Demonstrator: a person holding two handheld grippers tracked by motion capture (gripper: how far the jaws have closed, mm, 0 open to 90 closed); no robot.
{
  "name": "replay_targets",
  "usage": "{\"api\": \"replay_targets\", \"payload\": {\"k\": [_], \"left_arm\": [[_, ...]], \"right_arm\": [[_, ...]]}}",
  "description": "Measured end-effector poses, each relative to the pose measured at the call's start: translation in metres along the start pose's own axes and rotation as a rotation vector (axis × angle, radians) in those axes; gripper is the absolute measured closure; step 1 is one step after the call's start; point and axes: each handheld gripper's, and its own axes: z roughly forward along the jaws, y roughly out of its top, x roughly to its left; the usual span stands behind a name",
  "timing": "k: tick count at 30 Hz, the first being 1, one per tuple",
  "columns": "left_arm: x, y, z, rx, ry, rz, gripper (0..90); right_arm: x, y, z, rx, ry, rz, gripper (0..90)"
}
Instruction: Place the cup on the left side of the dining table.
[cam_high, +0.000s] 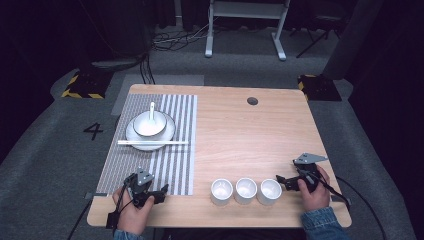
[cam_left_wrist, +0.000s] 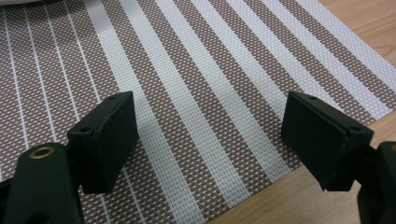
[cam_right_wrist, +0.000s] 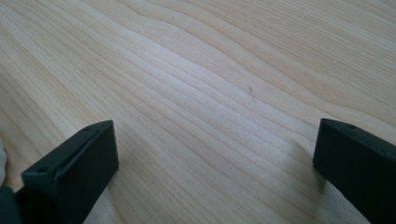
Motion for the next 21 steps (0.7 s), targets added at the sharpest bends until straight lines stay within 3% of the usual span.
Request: {"api": "replay_targets", "payload": {"k": [21], "left_arm": [[-0.0007, 0.0011, 0.0013, 0.013, -0.018, 0.012, 13.4]], "right_arm": [[-0.0002, 0.0001, 0.0001, 0.0, 0.002, -0.002, 0.3]]}}
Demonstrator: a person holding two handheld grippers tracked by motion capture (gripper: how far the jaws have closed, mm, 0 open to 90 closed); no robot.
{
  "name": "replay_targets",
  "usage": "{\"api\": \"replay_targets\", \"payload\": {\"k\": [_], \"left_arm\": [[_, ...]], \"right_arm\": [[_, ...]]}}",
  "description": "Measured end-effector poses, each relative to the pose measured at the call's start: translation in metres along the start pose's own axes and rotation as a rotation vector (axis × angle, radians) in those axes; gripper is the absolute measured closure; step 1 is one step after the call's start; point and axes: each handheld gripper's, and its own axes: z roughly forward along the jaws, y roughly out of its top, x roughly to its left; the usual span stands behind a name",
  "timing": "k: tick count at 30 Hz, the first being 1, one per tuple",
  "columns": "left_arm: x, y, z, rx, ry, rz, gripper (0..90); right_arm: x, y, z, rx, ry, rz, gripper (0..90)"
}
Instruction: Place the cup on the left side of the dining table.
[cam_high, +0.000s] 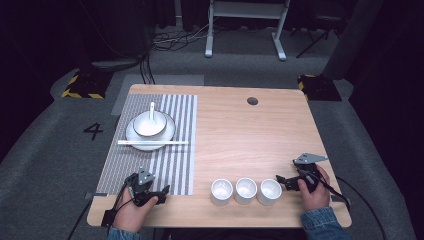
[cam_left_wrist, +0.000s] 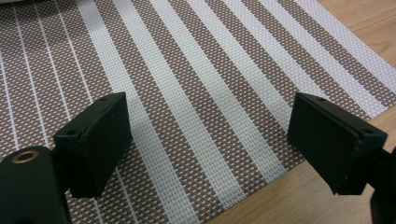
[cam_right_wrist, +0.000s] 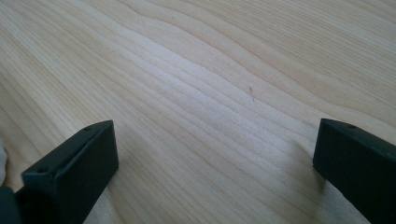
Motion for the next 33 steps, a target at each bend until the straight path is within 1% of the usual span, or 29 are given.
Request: {"api": "replay_targets", "payload": {"k": [4, 6, 7, 8, 10, 12, 13, 14, 15, 16, 17, 19, 20, 21, 23, 25, 28, 30, 31, 32, 33], "left_arm": [[-0.001, 0.0, 0.0, -0.001, 0.003, -0.003, 12.9], [0.0, 0.0, 0.0, -0.001, -0.002, 0.005, 12.7], [0.0, 0.0, 0.0, -0.008, 0.001, 0.001, 13.1], [0.001, 0.001, 0.0, -0.02, -0.003, 0.0, 22.7], [-0.001, 0.002, -0.001, -0.048, -0.013, 0.001, 24.0], [-0.004, 0.006, -0.005, -0.058, -0.014, 0.004, 23.6], [-0.006, 0.008, -0.007, -0.056, -0.028, 0.004, 23.7], [-0.008, 0.011, -0.01, -0.041, -0.053, -0.003, 23.8], [-0.009, 0.014, -0.012, -0.021, -0.069, -0.002, 23.8], [-0.012, 0.016, -0.014, -0.012, -0.075, -0.001, 23.8], [-0.014, 0.017, -0.015, -0.015, -0.077, 0.008, 23.5], [-0.017, 0.019, -0.019, -0.052, -0.07, 0.025, 23.4], [-0.021, 0.022, -0.024, -0.09, -0.078, 0.027, 23.3], [-0.021, 0.022, -0.024, -0.09, -0.078, 0.027, 23.3], [-0.025, 0.025, -0.03, -0.127, -0.08, 0.024, 23.3], [-0.029, 0.029, -0.035, -0.155, -0.084, 0.039, 24.0], [-0.035, 0.033, -0.041, -0.179, -0.092, 0.048, 24.8], [-0.038, 0.036, -0.043, -0.208, -0.089, 0.056, 24.7], [-0.04, 0.037, -0.045, -0.226, -0.097, 0.057, 24.7], [-0.042, 0.038, -0.046, -0.237, -0.107, 0.061, 28.6], [-0.043, 0.039, -0.047, -0.25, -0.11, 0.075, 28.6]], "right_arm": [[0.0, 0.0, 0.0, 0.0, 0.0, 0.0, 0.3], [0.0, 0.0, 0.0, 0.0, 0.0, 0.0, 0.3], [0.0, 0.0, 0.0, 0.0, 0.0, 0.0, 0.3], [0.0, 0.0, 0.0, 0.0, 0.0, 0.0, 0.3], [0.0, 0.0, 0.0, 0.0, 0.0, 0.0, 0.3], [0.0, 0.0, 0.0, 0.0, 0.0, 0.0, 0.3], [0.0, 0.0, 0.0, 0.0, 0.0, 0.0, 0.3], [0.0, 0.0, 0.0, 0.0, 0.0, 0.0, 0.3], [0.0, 0.0, 0.0, 0.0, 0.0, 0.0, 0.3], [0.0, 0.0, 0.0, 0.0, 0.0, 0.0, 0.3], [0.0, 0.0, 0.0, 0.0, 0.0, 0.0, 0.3], [0.0, 0.0, 0.0, 0.0, 0.0, 0.0, 0.3], [0.0, 0.0, 0.0, 0.0, 0.0, 0.0, 0.3], [0.0, 0.0, 0.0, 0.0, 0.0, 0.0, 0.3], [0.0, 0.0, 0.0, 0.0, 0.0, 0.0, 0.3], [0.0, 0.0, 0.0, 0.0, 0.0, 0.0, 0.3], [0.0, 0.0, 0.0, 0.0, 0.0, 0.0, 0.3], [0.0, 0.0, 0.0, 0.0, 0.0, 0.0, 0.3], [0.0, 0.0, 0.0, 0.0, 0.0, 0.0, 0.3], [0.0, 0.0, 0.0, 0.0, 0.0, 0.0, 0.3], [0.0, 0.0, 0.0, 0.0, 0.0, 0.0, 0.3]]}}
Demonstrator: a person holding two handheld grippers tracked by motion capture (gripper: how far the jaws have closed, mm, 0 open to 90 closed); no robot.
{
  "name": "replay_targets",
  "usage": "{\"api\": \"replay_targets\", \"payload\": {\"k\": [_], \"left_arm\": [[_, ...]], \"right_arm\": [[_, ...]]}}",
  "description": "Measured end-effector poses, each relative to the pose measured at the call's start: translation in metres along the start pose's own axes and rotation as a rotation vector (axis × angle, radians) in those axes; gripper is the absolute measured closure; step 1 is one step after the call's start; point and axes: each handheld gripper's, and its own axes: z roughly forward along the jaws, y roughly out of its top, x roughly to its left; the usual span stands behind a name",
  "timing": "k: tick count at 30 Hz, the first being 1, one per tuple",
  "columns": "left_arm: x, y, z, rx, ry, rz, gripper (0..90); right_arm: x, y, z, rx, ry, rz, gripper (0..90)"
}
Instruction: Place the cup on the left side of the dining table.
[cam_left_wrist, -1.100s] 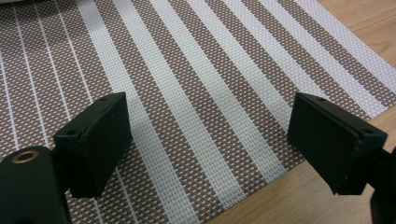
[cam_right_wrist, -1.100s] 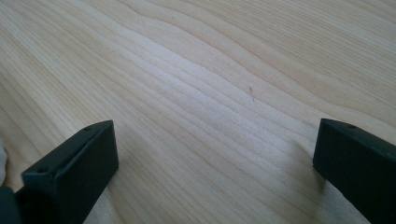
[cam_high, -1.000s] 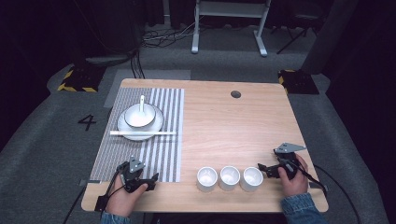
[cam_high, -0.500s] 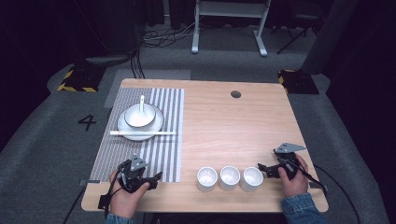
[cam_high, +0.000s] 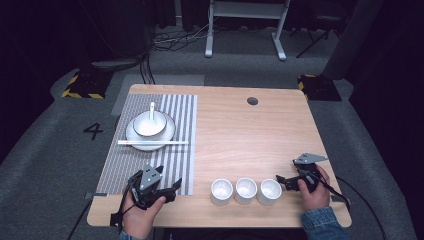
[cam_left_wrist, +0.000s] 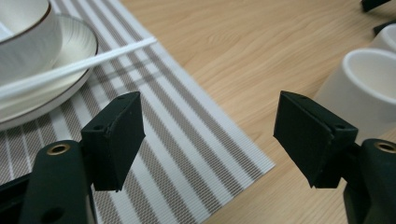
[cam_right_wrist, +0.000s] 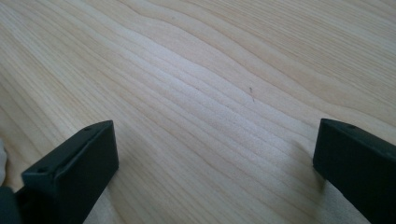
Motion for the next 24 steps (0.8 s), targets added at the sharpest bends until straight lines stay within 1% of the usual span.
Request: {"api": "replay_targets", "payload": {"k": [1, 2, 3, 4, 5, 6, 7, 8, 9, 10, 11, 12, 13, 15, 16, 17, 19, 20, 21, 22, 23, 24], "left_arm": [[-0.002, 0.001, -0.001, -0.01, 0.001, 0.014, 34.2], [-0.003, 0.003, -0.001, -0.017, 0.006, 0.023, 35.7], [-0.004, 0.005, -0.001, -0.027, 0.013, 0.032, 35.7], [-0.007, 0.008, 0.0, -0.033, 0.025, 0.058, 34.5], [-0.007, 0.008, 0.0, -0.033, 0.025, 0.058, 32.2], [-0.008, 0.009, 0.0, -0.028, 0.037, 0.065, 32.2], [-0.009, 0.01, 0.0, -0.031, 0.05, 0.081, 30.7], [-0.01, 0.011, 0.0, -0.032, 0.055, 0.087, 30.7], [-0.011, 0.013, 0.001, -0.028, 0.045, 0.089, 30.8], [-0.013, 0.013, 0.002, -0.027, 0.024, 0.082, 31.3], [-0.016, 0.015, 0.004, -0.035, 0.031, 0.099, 32.9], [-0.016, 0.015, 0.004, -0.035, 0.031, 0.099, 36.3], [-0.018, 0.015, 0.005, -0.038, 0.038, 0.1, 36.3], [-0.02, 0.017, 0.006, -0.014, 0.029, 0.07, 37.3], [-0.021, 0.018, 0.007, -0.03, 0.02, 0.08, 37.3], [-0.023, 0.019, 0.008, -0.044, 0.007, 0.085, 37.0], [-0.027, 0.021, 0.012, -0.041, -0.011, 0.095, 35.9], [-0.03, 0.023, 0.016, -0.032, -0.035, 0.099, 34.5], [-0.03, 0.023, 0.016, -0.032, -0.035, 0.099, 31.5], [-0.032, 0.024, 0.019, -0.025, -0.043, 0.08, 31.5], [-0.033, 0.024, 0.02, -0.026, -0.053, 0.071, 28.7], [-0.035, 0.025, 0.022, -0.032, -0.074, 0.064, 29.3]], "right_arm": [[0.0, 0.0, 0.0, 0.0, 0.0, 0.0, 0.3], [0.0, 0.0, 0.0, 0.0, 0.0, 0.0, 0.3], [0.0, 0.0, 0.0, 0.0, 0.0, 0.0, 0.3], [0.0, 0.0, 0.0, 0.0, -0.001, -0.001, 0.3], [0.0, 0.0, 0.0, 0.0, 0.0, 0.0, 0.3], [0.0, 0.0, 0.0, 0.0, 0.0, 0.0, 0.3], [0.0, 0.0, 0.0, 0.0, 0.0, -0.001, 0.3], [0.0, 0.0, 0.0, 0.0, 0.0, -0.001, 0.3], [0.0, 0.0, 0.0, 0.0, 0.0, 0.0, 0.3], [0.0, 0.0, 0.0, 0.0, 0.0, 0.0, 0.3], [0.0, 0.0, 0.0, 0.0, 0.0, 0.0, 0.3], [0.0, 0.0, 0.0, 0.0, 0.0, 0.0, 0.3], [0.0, 0.0, 0.0, 0.0, 0.0, 0.0, 0.3], [0.0, 0.0, 0.0, 0.0, 0.0, 0.0, 0.3], [0.0, 0.0, 0.0, 0.0, 0.0, 0.0, 0.3], [0.0, 0.0, 0.0, 0.0, 0.0, 0.0, 0.3], [0.0, 0.0, 0.0, 0.0, 0.0, 0.0, 0.3], [0.0, 0.0, 0.0, 0.0, 0.002, -0.001, 0.3], [0.0, 0.0, 0.0, 0.0, 0.002, -0.001, 0.3], [0.0, 0.0, 0.0, 0.0, 0.001, -0.001, 0.3], [0.0, 0.0, 0.0, 0.0, 0.002, -0.002, 0.3], [0.0, 0.0, 0.0, 0.0, 0.002, -0.002, 0.3]]}}
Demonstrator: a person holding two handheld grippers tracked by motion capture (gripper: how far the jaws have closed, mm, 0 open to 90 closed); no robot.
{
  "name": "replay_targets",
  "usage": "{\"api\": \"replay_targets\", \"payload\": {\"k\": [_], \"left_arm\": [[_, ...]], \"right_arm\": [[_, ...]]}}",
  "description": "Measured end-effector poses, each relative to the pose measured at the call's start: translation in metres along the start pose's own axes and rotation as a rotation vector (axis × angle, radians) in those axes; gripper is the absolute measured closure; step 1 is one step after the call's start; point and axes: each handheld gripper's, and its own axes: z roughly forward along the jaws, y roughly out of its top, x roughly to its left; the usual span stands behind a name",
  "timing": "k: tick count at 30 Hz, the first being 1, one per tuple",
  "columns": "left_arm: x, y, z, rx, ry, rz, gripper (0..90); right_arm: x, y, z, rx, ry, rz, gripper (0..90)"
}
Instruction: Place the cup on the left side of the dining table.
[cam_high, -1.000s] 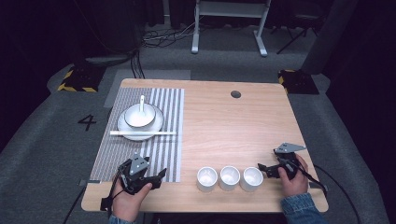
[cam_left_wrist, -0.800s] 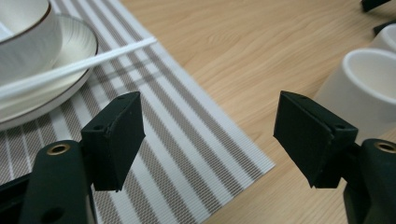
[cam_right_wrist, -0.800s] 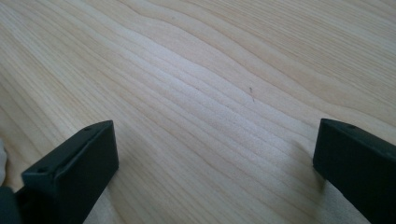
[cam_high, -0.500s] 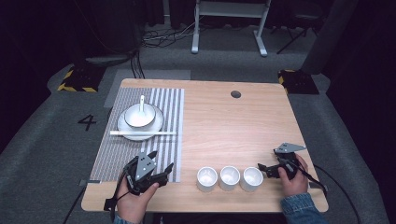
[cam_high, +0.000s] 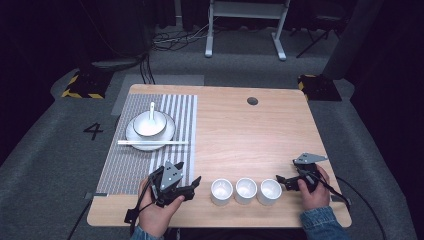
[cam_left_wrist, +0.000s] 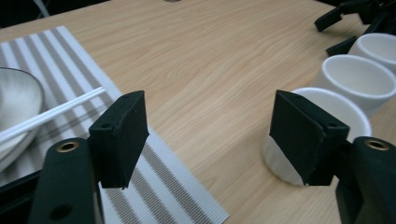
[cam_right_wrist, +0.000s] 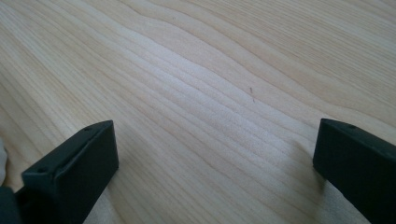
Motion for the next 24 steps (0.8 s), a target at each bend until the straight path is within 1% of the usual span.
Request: {"api": "replay_targets", "payload": {"k": [1, 2, 6, 9, 11, 16, 18, 24], "left_arm": [[-0.002, 0.001, 0.002, -0.003, -0.026, -0.005, 29.3], [-0.003, 0.002, 0.003, -0.007, -0.042, -0.005, 30.4], [-0.01, 0.006, 0.009, -0.021, -0.071, -0.006, 29.6], [-0.014, 0.008, 0.013, -0.012, -0.075, 0.025, 29.3], [-0.017, 0.009, 0.015, -0.018, -0.081, 0.038, 29.4], [-0.024, 0.011, 0.02, -0.013, -0.114, 0.063, 29.4], [-0.025, 0.01, 0.022, -0.013, -0.118, 0.068, 29.3], [-0.026, 0.008, 0.025, -0.006, -0.126, 0.059, 29.3]], "right_arm": [[0.0, 0.0, 0.0, 0.0, 0.0, 0.0, 0.3], [0.0, 0.0, 0.0, 0.0, 0.0, 0.0, 0.3], [0.0, 0.0, 0.0, 0.0, 0.0, 0.0, 0.3], [0.0, 0.0, 0.0, 0.0, 0.0, 0.0, 0.3], [0.0, 0.0, 0.0, 0.0, 0.0, 0.0, 0.3], [0.0, 0.0, 0.0, 0.0, 0.0, 0.0, 0.3], [0.0, 0.0, 0.0, 0.0, 0.0, 0.0, 0.3], [0.0, 0.0, 0.0, 0.0, 0.0, 0.0, 0.3]]}}
